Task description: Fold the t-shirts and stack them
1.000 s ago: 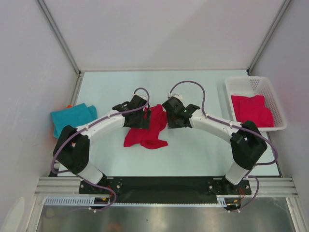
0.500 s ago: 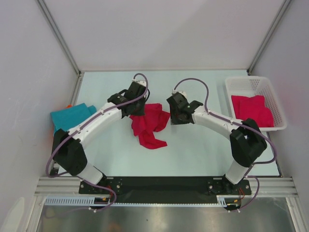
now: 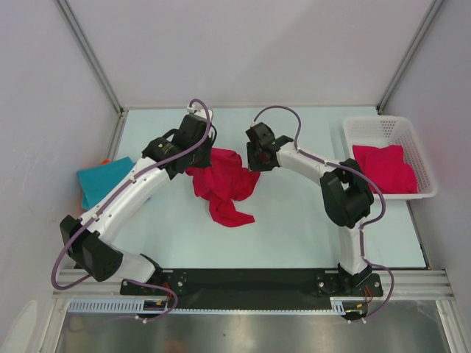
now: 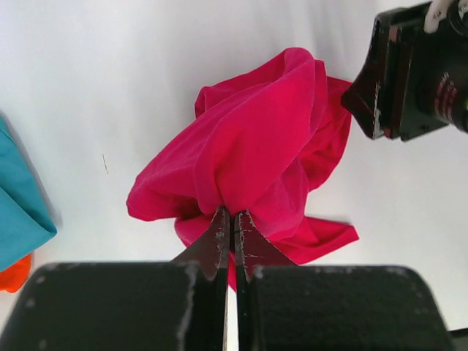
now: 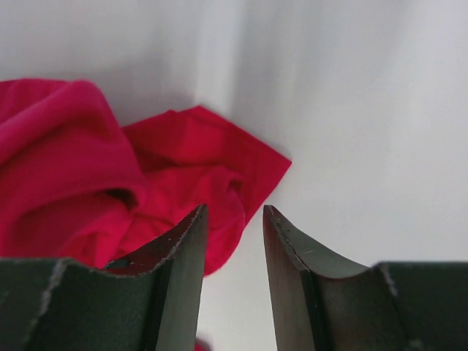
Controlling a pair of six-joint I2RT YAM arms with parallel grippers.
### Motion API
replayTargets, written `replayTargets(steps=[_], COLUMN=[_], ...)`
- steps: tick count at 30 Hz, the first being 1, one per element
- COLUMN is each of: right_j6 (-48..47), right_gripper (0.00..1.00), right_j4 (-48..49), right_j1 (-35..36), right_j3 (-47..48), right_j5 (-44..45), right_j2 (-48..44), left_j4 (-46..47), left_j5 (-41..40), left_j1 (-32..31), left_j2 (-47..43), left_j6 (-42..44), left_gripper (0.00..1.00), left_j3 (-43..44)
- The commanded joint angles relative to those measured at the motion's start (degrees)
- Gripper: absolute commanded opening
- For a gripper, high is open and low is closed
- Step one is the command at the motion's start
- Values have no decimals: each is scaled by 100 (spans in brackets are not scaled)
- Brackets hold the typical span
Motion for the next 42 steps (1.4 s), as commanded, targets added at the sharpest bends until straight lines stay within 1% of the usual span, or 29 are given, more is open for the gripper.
replayTargets(steps=[1, 7, 9, 10, 11, 13, 17, 19, 22, 23, 24, 26, 27, 29, 30, 34, 38, 41, 42], right_j6=[-129, -120, -103, -129, -129, -155, -225, -287, -374, -401, -445, -576, -612, -673, -674, -621, -621, -674, -682], right_gripper=[42, 40, 33, 12, 0, 0, 0, 0, 0, 0, 0, 0, 0, 0, 0, 0, 0, 0, 0], right_j4=[130, 244, 270, 305, 306, 306, 323, 201, -88, -159, -238, -458, -546, -818, -906, -1293, -1583, -1619, -1645], right_j1=[-61, -149, -158, -158, -166, -175, -272, -420, -675, -711, -755, -799, -799, -799, -799, -747, -747, -904, -983], right_j3=[380, 381, 363, 311, 293, 170, -137, -252, -331, -340, -323, -183, -104, 107, 317, 688, 890, 768, 724], right_j5=[-208, -357, -410, -480, -490, -455, -112, 90, 476, 608, 870, 1126, 1389, 1601, 1741, 2076, 2523, 2552, 2517], right_j2=[330, 663, 673, 664, 621, 524, -116, -389, -987, -1388, -1575, -2032, -2469, -2876, -3278, -4105, -4530, -4609, -4583], left_j4=[-79, -106, -97, -97, -88, -71, -35, -35, -53, -88, -106, -228, -272, -386, -413, -431, -378, -396, -405], left_j5=[-111, -40, -23, -14, -14, 12, 47, 100, 144, 153, 153, 127, 118, 74, 65, 47, -23, 64, 230], left_j1=[66, 180, 224, 233, 242, 277, 382, 531, 786, 926, 997, 1181, 1235, 1349, 1367, 1428, 1525, 1683, 1727], left_j2=[-197, -303, -329, -338, -347, -373, -452, -523, -716, -777, -882, -988, -1041, -1199, -1269, -1630, -1902, -1824, -1745], left_j6=[134, 169, 169, 169, 169, 178, 222, 274, 353, 380, 397, 468, 485, 521, 512, 354, 292, 327, 292], left_gripper=[0, 0, 0, 0, 0, 0, 0, 0, 0, 0, 0, 0, 0, 0, 0, 0, 0, 0, 0], left_j3=[245, 236, 219, 193, 184, 149, 78, 69, 113, 139, 218, 350, 498, 649, 780, 983, 1080, 1089, 1063])
